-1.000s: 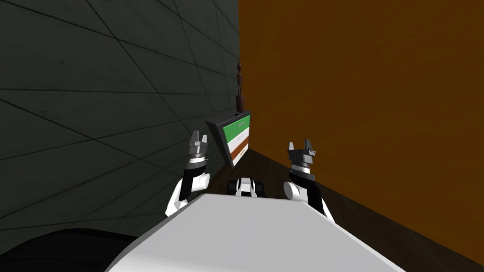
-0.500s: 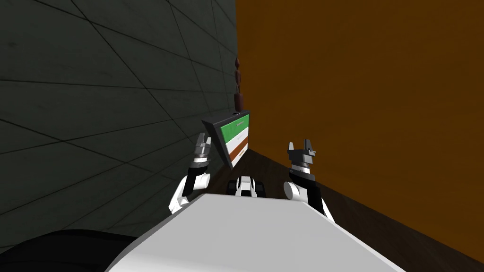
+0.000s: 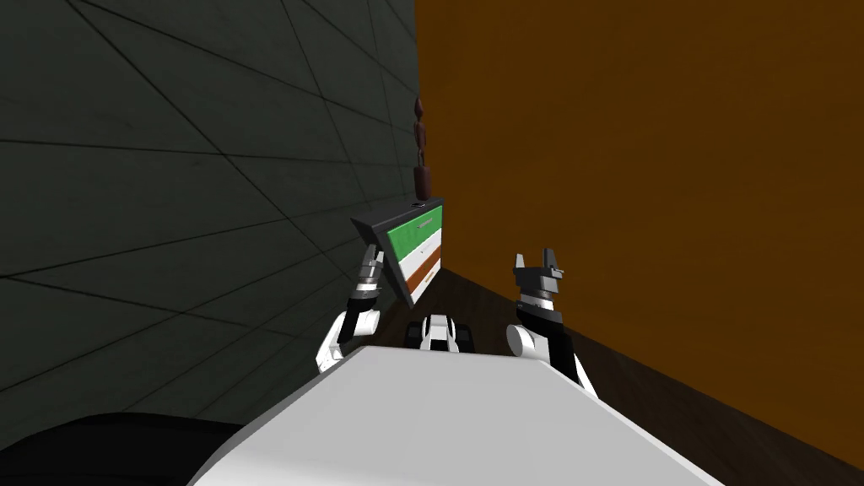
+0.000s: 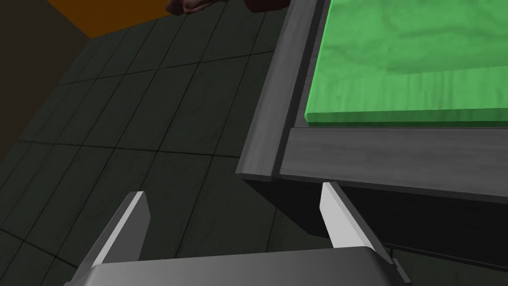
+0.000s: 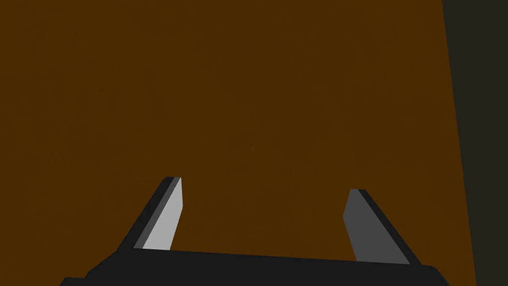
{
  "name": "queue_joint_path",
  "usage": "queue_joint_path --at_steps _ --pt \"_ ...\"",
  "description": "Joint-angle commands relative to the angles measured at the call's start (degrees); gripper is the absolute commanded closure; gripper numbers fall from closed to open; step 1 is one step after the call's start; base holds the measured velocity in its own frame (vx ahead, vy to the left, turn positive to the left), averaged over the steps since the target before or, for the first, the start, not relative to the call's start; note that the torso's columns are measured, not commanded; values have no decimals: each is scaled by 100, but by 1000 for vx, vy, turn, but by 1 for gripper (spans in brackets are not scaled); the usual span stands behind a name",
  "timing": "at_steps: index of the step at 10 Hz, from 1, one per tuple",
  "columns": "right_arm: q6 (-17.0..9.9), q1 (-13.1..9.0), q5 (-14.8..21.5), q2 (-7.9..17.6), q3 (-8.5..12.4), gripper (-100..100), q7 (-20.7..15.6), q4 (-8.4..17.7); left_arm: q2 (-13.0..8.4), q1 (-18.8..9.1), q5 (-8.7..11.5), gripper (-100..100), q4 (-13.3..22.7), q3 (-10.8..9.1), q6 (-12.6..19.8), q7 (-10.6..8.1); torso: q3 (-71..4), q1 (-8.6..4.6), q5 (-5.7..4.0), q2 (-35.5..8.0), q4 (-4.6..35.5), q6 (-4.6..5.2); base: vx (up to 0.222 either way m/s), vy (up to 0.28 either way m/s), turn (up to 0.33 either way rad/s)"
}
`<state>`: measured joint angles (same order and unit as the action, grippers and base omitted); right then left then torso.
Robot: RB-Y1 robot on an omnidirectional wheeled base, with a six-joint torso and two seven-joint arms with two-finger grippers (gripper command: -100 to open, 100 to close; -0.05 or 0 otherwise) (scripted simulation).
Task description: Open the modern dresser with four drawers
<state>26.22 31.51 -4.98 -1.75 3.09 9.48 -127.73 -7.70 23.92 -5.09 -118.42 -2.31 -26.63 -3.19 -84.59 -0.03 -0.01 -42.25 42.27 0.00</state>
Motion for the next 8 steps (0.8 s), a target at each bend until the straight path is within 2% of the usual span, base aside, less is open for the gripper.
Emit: queue_joint_path --at_steps 1,8 --pt "0 0 0 0 0 0 0 0 -47 -29 22 -100 483 77 -166 1 3 6 1 -5 1 -1 101 4 -47" --pt "0 0 0 0 0 0 0 0 -130 -287 71 -100 1753 237 -523 14 6 10 3 -10 3 -1 93 1 -46"
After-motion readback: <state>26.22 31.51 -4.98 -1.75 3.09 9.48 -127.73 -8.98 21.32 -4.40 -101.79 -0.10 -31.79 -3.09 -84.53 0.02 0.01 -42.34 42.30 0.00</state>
